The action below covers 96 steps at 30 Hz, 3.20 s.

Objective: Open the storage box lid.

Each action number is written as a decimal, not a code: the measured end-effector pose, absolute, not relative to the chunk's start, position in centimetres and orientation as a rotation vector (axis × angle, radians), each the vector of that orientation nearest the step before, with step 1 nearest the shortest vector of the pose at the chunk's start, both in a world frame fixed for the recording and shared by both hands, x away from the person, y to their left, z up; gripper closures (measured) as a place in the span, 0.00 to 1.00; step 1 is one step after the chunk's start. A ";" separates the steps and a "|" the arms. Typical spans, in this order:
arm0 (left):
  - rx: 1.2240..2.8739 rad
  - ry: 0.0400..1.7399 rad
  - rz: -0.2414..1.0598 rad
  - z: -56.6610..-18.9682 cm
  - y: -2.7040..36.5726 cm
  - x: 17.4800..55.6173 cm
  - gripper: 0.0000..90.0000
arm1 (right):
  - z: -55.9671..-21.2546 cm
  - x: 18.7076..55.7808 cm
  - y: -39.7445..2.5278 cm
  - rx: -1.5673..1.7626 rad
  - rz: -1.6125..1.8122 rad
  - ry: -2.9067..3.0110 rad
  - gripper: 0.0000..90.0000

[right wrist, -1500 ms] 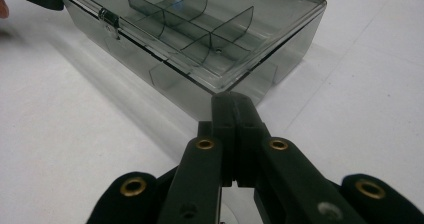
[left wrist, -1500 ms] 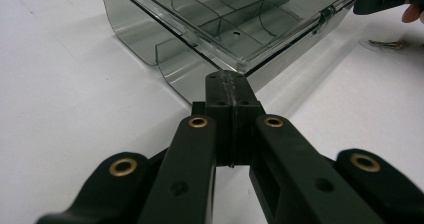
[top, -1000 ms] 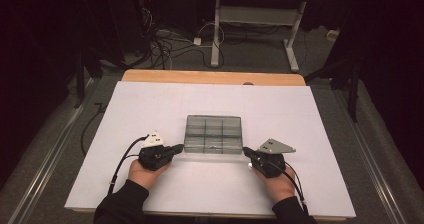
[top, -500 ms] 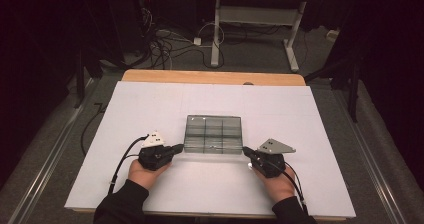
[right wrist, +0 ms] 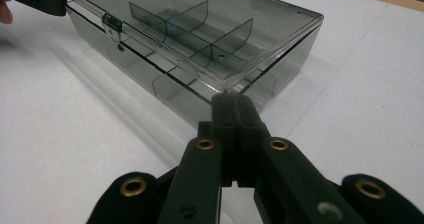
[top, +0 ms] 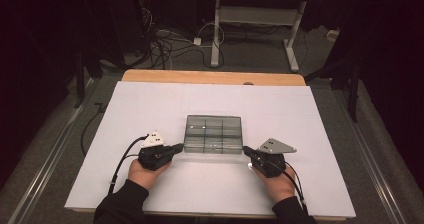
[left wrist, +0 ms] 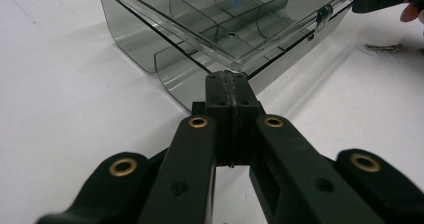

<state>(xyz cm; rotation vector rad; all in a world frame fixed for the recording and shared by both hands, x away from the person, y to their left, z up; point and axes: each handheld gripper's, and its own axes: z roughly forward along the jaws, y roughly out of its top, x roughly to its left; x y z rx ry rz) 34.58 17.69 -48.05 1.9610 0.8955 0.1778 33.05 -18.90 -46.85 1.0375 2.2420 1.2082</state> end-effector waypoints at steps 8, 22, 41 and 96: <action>1.952 0.890 0.187 -47.8 17.7 34.5 0.98 | -46.7 33.1 -19.0 1.040 1.225 2.232 1.00; 1.940 0.879 0.187 -47.6 17.4 34.5 0.98 | -46.4 33.0 -19.0 1.036 1.245 2.224 1.00; 1.918 0.865 0.162 -47.3 16.8 34.7 0.98 | -46.6 32.8 -19.3 1.056 1.268 2.232 1.00; 1.940 0.843 0.222 -43.9 14.4 37.8 0.98 | -46.7 28.1 -26.3 1.173 1.277 2.150 0.91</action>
